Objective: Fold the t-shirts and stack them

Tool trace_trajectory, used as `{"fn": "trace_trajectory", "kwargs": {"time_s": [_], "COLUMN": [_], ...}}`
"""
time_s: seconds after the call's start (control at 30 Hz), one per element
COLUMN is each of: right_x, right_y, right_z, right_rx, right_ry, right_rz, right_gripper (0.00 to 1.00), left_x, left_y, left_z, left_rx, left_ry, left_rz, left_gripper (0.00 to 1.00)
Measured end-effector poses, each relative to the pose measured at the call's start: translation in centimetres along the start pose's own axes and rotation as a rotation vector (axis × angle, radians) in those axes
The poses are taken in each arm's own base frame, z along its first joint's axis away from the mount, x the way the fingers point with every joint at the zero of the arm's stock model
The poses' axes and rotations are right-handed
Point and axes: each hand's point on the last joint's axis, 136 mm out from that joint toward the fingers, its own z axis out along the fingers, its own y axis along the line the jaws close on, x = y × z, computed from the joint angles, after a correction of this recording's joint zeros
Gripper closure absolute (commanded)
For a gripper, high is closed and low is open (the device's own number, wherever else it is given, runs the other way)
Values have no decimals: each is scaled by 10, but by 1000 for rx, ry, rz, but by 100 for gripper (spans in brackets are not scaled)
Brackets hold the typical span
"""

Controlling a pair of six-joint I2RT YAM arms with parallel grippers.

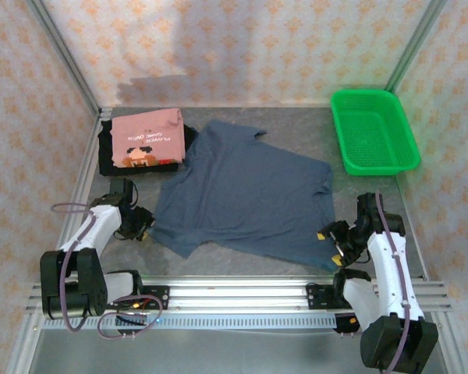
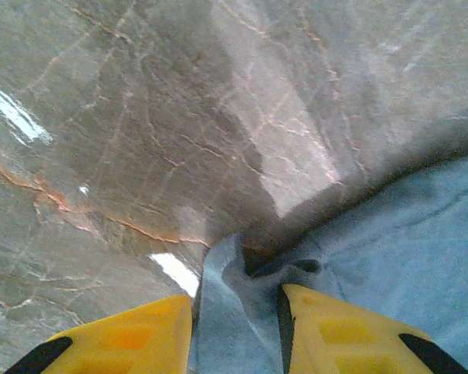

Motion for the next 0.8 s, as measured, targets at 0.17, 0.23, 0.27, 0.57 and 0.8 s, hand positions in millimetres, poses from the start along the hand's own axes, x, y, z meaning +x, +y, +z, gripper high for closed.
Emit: {"fn": "trace_trajectory", "kwargs": {"time_s": [0.17, 0.23, 0.27, 0.57, 0.8], "right_x": [-1, -1, -2, -10, -41], "right_y": [-1, -2, -3, -6, 28], "right_z": [2, 3, 4, 12, 15], "right_rx": [18, 31, 39, 104, 84], "right_ry": [12, 18, 21, 30, -7], "right_rz": [14, 23, 26, 52, 33], "right_gripper": [30, 30, 30, 33, 36], "left_x": [0, 0, 1, 0, -15], "left_y": [6, 7, 8, 7, -32], "left_z": [15, 16, 17, 10, -28], "left_rx": [-35, -44, -52, -49, 104], "left_ry": [23, 30, 35, 33, -45], "left_rz": [-9, -14, -15, -18, 40], "left_gripper": [65, 73, 80, 100, 100]}}
